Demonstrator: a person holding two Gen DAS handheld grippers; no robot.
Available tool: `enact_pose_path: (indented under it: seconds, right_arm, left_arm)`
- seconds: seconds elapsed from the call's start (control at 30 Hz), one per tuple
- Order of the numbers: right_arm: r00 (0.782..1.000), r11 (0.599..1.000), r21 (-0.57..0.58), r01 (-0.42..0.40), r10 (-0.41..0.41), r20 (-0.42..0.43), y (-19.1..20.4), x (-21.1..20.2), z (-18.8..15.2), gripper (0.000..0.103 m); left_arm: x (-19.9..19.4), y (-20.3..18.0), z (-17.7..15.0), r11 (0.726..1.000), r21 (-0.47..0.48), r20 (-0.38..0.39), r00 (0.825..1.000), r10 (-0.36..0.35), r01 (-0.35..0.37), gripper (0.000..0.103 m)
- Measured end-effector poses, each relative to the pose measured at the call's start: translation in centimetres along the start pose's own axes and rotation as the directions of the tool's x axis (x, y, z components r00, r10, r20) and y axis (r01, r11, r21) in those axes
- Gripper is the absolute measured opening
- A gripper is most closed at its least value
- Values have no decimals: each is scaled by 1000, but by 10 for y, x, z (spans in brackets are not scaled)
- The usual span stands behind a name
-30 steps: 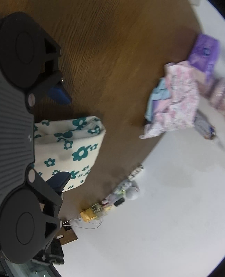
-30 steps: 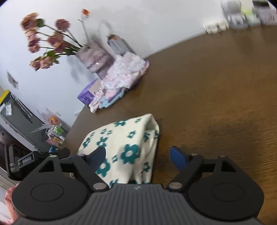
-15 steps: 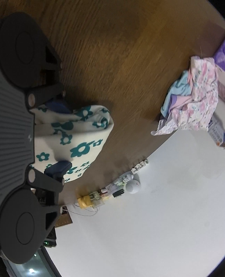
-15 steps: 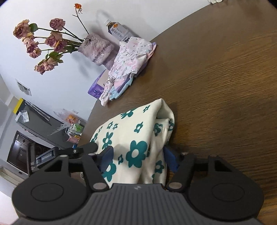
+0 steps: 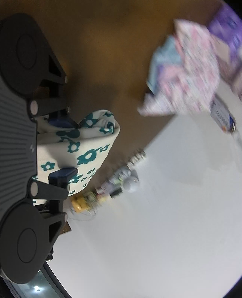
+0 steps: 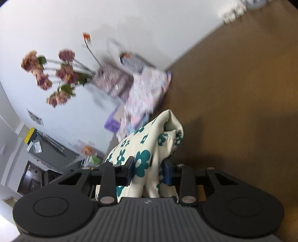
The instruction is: Fold clothes
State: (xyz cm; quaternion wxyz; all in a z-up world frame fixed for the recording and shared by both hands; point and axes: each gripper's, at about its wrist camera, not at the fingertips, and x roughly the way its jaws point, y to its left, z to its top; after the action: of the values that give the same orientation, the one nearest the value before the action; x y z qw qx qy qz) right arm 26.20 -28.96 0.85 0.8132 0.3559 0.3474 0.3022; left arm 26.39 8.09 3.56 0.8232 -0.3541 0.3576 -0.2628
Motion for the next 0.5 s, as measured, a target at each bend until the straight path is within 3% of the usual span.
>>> enact_pose_path:
  seconds: [0.23,0.5]
  right_arm:
    - [990,998,-39,54,-48,134,-6,-12,89,31]
    - [982,994,70,82,-92,164,-84,18,163,31]
  left_arm:
    - [76,-39,60,999,35,37,999,-22,20,43]
    - [183,-24,103,1000,-5,38,999,20,-20,41]
